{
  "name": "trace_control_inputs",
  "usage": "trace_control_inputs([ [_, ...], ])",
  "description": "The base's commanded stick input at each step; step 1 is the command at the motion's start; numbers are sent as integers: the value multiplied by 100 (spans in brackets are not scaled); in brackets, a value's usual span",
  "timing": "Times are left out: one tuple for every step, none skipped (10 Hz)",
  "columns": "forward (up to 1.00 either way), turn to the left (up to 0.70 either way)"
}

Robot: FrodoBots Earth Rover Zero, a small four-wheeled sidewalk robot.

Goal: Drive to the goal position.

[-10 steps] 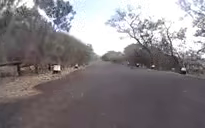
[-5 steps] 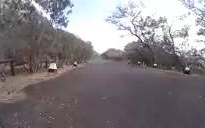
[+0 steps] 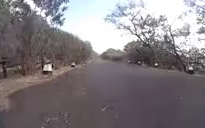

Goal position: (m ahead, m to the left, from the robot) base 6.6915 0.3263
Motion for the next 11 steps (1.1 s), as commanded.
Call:
trace_control_inputs([
  [70,0],
  [70,0],
  [70,0],
  [70,0],
  [70,0],
  [70,0],
  [70,0],
  [70,0],
  [70,0],
  [70,0],
  [70,0],
])
